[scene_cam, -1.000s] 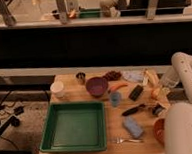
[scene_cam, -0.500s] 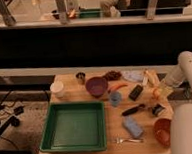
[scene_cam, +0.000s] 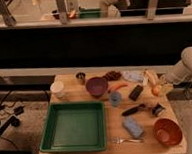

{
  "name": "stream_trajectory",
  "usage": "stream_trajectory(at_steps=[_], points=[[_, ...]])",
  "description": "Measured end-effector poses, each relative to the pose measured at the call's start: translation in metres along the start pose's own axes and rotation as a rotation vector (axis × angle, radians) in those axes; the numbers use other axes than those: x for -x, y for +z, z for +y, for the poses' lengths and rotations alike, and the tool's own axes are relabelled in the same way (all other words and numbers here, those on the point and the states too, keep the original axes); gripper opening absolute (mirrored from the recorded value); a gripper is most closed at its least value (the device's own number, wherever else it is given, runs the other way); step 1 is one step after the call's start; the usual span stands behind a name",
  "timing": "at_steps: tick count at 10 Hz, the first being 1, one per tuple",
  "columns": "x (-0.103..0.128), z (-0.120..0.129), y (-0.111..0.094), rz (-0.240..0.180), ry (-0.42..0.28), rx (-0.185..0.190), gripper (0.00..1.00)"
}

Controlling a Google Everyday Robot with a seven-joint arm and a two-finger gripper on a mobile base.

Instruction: Place apple in tray

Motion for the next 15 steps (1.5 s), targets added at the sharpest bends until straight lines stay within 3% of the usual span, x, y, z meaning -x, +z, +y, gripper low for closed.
stream_trajectory(at_steps=[3,5,7,15], points=[[0.069,0.023,-0.029,-0.041,-0.141,-0.003,0.02],[0.120,0.042,-0.037,-0.089,-0.265,0.021,0.02],[0.158,0.057,-0.034,-0.135,-0.362,0.079,0.02],[0.156,0.058,-0.035,-0.133,-0.359,0.084,0.02]])
